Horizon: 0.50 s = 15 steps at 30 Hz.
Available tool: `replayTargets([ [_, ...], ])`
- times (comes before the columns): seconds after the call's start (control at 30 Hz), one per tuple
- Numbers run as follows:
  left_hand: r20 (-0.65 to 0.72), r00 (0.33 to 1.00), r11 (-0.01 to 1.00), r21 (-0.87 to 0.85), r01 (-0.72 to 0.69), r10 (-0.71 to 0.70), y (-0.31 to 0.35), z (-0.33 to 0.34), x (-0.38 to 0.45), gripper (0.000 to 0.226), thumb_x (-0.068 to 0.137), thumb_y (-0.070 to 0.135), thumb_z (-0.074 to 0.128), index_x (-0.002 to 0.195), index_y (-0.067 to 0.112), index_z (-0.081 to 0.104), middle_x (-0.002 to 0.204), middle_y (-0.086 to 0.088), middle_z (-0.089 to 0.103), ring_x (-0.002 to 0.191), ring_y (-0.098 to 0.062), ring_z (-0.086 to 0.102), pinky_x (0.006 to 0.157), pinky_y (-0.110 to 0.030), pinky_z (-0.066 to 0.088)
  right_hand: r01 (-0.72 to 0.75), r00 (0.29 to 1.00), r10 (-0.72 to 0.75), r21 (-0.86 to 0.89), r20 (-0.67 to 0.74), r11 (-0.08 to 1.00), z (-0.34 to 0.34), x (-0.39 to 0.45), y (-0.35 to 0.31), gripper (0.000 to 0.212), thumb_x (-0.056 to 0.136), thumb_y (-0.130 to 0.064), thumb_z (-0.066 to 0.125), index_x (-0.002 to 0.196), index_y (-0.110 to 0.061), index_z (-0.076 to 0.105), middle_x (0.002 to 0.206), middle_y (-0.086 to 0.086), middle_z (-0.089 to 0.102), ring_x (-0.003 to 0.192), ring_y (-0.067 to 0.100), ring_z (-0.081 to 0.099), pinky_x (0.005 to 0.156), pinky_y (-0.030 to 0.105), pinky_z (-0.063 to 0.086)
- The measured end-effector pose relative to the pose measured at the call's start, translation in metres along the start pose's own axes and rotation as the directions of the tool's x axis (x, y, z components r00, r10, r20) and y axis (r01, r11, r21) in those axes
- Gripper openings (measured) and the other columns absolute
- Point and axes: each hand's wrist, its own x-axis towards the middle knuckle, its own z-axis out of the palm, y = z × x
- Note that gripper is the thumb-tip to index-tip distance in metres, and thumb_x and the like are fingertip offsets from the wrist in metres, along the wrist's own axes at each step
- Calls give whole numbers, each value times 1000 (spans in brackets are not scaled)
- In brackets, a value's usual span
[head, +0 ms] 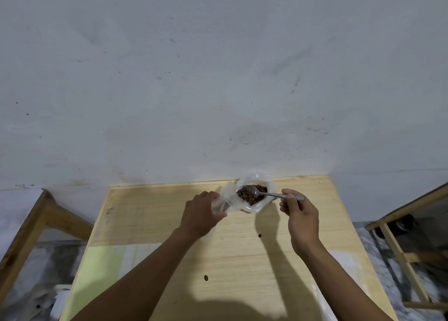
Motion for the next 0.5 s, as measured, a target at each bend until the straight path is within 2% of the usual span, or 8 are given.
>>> replayTargets([
  [0.33,-25,1000,1000,-6,-9,9,-3,-5,-4,52,79,50,71,121,23,57,114,7,63,99,-15,58,88,-35,45,85,985,-72,-77,155,993,17,-7,-3,23,100,-14,54,96,-25,74,78,2,67,78,17,61,90,41,53],
  [0.5,-33,999,999,-45,10,-12,-6,-6,-8,51,79,49,71,120,23,57,113,7,62,98,-15,58,88,-36,46,107,983,-95,-73,157,992,24,-7,-3,25,100,-15,53,94,-27,74,75,2,64,77,17,59,89,42,51],
])
